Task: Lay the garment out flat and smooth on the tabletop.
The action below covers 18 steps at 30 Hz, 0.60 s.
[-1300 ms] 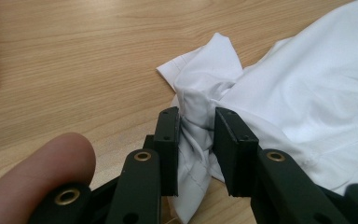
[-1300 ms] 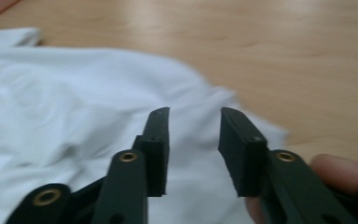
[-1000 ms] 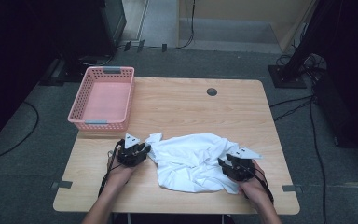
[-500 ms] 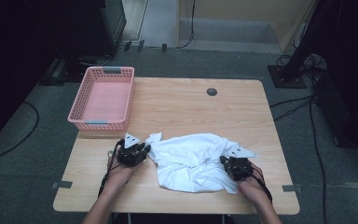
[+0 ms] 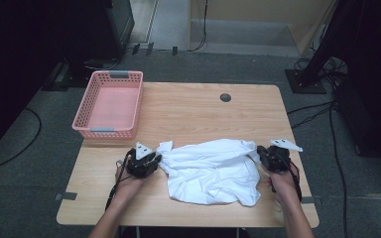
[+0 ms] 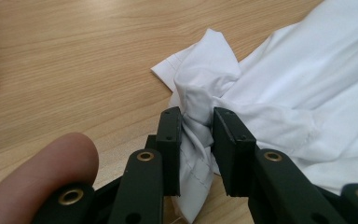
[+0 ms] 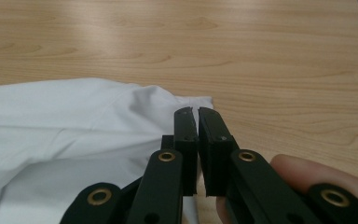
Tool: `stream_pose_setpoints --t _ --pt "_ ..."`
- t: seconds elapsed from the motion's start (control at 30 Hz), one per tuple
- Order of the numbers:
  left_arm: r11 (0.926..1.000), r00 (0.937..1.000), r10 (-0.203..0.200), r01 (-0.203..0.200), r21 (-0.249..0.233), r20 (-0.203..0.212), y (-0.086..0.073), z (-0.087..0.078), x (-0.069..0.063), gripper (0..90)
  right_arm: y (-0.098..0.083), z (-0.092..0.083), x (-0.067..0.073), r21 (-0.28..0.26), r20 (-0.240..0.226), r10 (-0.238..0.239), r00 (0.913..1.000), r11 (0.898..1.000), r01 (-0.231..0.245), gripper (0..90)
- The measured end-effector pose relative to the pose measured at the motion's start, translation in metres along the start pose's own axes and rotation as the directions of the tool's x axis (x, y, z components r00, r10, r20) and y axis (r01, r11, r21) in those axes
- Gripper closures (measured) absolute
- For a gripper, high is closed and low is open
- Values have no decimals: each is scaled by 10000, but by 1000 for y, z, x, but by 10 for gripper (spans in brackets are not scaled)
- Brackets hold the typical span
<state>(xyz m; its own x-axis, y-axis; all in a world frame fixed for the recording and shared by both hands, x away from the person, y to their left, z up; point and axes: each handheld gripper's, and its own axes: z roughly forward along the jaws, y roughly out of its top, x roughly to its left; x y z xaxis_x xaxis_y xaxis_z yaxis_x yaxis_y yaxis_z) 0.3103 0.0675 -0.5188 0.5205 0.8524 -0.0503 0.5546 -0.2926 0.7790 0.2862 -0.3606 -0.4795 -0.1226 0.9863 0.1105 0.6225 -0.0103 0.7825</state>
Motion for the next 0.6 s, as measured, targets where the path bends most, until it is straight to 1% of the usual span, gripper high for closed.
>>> stream_pose_setpoints --t 0.03,0.07,0.13,0.17,0.23,0.3,0.33,0.37,0.4,0.43,0.47,0.53,0.57,0.6 --pt "10000 10000 -5 5 -12 18 0 0 0 731 1 1 4 -84 147 -147 9998 9999 149 864" --pt "10000 10000 -24 24 -23 54 0 0 0 718 1 1 8 -154 142 -294 9995 9994 296 837" --pt "10000 9999 14 -13 -97 107 -1 -1 1 670 1 -1 15 -325 353 -595 9976 9976 606 764" --pt "9999 9999 31 -29 -126 133 -1 -2 1 645 1 -3 19 -469 487 -763 9959 9958 786 747" --pt "9997 9998 -11 15 -223 185 0 -5 2 622 1 -9 28 -739 463 -996 9940 9920 1028 742" --pt "9994 9998 -10 16 -360 186 2 -7 0 617 -2 -17 43 -971 19 -1427 9898 9851 1422 764" --pt "9991 9998 33 -26 -419 173 3 -9 -1 613 -5 -20 50 -969 -336 -1676 9853 9817 1637 771" --pt "9989 9999 60 -54 -474 131 5 -11 -3 604 -7 -20 58 -906 -740 -1933 9783 9783 1864 775" --pt "9986 9999 47 -42 -521 97 6 -12 -4 587 -11 -19 65 -784 -1076 -2148 9707 9752 2071 783" --pt "9983 9999 66 -59 -586 113 7 -13 -7 577 -13 -18 70 -659 -1351 -2242 9651 9739 2170 784" --pt "9981 9998 98 -89 -604 148 7 -14 -9 575 -18 -14 79 -355 -1876 -2398 9525 9708 2374 783" --pt "9979 9995 235 -223 -613 194 8 -15 -13 576 -25 -6 90 51 -2391 -2555 9368 9644 2644 775" --pt "9979 9993 286 -271 -596 243 8 -16 -14 576 -29 0 95 352 -2515 -2596 9324 9603 2768 766" --pt "9978 9991 310 -292 -599 291 8 -16 -15 577 -32 5 98 573 -2618 -2491 9324 9604 2727 752"
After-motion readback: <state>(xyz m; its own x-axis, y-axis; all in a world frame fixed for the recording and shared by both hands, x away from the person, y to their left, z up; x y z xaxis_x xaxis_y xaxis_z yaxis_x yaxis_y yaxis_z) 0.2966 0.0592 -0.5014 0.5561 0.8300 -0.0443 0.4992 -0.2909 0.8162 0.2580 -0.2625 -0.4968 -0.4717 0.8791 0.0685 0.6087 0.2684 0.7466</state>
